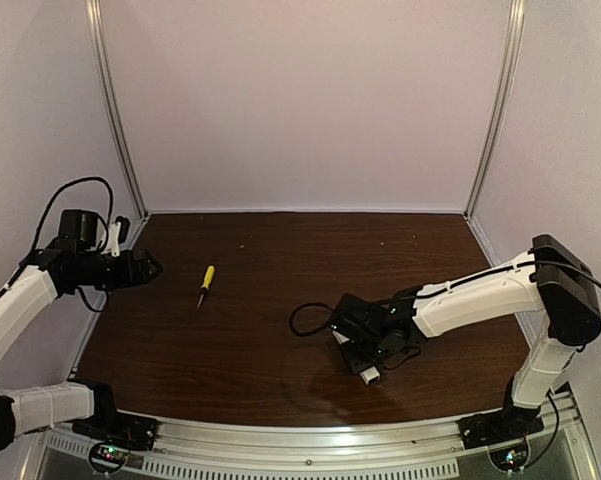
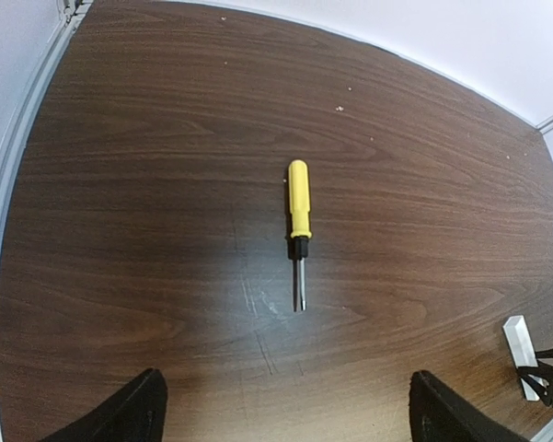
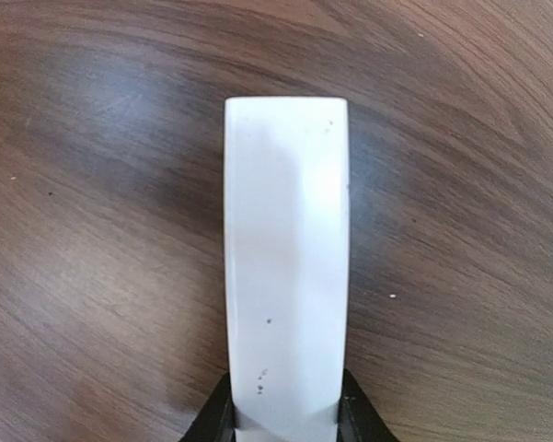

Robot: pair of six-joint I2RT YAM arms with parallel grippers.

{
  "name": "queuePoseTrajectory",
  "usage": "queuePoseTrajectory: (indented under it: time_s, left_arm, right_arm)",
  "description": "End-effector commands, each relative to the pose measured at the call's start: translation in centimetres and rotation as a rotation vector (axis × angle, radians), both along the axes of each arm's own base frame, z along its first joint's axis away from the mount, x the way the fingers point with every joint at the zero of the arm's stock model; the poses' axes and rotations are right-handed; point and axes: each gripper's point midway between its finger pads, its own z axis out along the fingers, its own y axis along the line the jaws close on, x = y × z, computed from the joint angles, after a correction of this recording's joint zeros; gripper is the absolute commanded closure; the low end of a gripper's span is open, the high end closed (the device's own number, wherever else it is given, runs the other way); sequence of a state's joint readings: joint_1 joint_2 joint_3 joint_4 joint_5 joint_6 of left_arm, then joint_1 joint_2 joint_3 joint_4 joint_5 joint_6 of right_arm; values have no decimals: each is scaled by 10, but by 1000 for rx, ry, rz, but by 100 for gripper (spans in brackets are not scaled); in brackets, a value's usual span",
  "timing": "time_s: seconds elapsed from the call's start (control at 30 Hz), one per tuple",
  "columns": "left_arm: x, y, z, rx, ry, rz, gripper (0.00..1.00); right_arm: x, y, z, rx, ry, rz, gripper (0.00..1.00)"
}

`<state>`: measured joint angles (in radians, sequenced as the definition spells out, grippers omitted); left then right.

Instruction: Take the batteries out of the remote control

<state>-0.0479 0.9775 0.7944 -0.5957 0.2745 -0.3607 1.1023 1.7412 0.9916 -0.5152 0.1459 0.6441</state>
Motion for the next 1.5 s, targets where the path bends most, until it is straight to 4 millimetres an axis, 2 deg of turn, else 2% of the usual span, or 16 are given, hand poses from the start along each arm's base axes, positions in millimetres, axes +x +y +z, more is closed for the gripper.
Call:
queuePoseTrajectory:
  time_s: [0.0, 0.1, 0.17, 0.3, 0.5, 0.67, 0.83, 1.13, 1.47]
  left_arm:
    - [4, -5, 16, -6, -94, -34, 7]
    - [2, -18, 24, -68, -132, -75, 8]
    - [-1, -33, 32, -124, -171, -129, 8]
    - [-1, -50, 54, -152, -264, -192, 8]
    - [-12, -94, 99, -189, -415, -443, 7]
    - [-33, -119, 133, -219, -580, -681, 6]
    - [-41, -138, 143, -259, -598, -832, 6]
    - [-55, -186, 147, -265, -630, -1061, 7]
    - [-56, -226, 129, -279, -601, -1245, 6]
  right_arm:
    - [5, 42, 32, 106, -47, 175, 86]
    - [8, 69, 61, 179, -94, 317, 86]
    - [9, 82, 80, 229, -136, 395, 87]
    - [12, 102, 122, 350, -211, 538, 87]
    - [35, 115, 182, 531, -325, 657, 88]
    - [41, 116, 211, 641, -328, 782, 93]
    - [36, 109, 219, 693, -263, 883, 95]
    - [20, 101, 206, 689, -167, 977, 96]
    - [10, 94, 202, 651, -148, 1057, 97]
